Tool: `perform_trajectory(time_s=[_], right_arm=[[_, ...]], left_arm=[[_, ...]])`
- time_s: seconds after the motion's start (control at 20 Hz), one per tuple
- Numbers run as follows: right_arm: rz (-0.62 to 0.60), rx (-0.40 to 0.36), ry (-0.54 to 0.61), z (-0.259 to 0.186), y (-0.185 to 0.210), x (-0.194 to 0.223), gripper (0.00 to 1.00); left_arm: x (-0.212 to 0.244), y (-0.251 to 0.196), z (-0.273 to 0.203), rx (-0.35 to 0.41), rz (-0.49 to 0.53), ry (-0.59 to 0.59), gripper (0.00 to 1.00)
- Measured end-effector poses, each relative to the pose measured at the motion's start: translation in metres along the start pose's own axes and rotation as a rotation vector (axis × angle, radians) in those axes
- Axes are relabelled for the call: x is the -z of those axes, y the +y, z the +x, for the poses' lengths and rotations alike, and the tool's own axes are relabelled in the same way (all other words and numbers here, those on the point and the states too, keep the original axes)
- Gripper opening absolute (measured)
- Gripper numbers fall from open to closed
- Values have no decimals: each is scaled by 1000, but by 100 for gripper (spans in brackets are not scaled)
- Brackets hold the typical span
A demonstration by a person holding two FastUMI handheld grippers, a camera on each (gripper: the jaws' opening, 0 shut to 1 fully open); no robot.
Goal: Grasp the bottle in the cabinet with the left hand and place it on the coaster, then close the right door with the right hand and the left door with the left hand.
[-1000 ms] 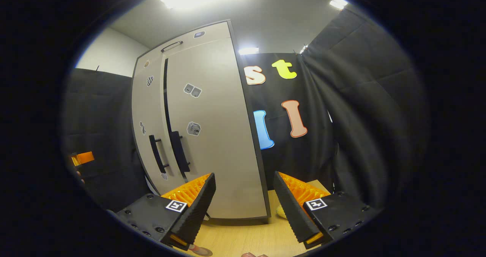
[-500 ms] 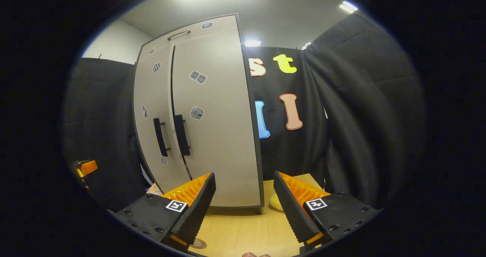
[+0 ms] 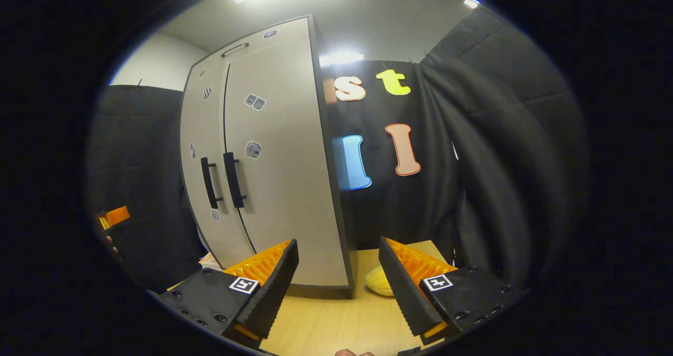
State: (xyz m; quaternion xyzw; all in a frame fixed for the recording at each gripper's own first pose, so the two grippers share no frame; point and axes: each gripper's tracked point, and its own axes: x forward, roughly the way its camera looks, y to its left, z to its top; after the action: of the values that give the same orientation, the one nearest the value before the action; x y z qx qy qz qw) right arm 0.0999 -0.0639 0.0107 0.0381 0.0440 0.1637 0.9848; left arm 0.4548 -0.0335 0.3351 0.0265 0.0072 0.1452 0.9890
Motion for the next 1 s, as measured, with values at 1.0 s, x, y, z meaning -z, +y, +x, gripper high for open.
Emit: perform_trajectory(time_s=[1.0], right_arm=[[60, 69, -44, -16, -18, 14, 98]], left_arm=[[9, -33, 0, 36, 67, -15, 100]])
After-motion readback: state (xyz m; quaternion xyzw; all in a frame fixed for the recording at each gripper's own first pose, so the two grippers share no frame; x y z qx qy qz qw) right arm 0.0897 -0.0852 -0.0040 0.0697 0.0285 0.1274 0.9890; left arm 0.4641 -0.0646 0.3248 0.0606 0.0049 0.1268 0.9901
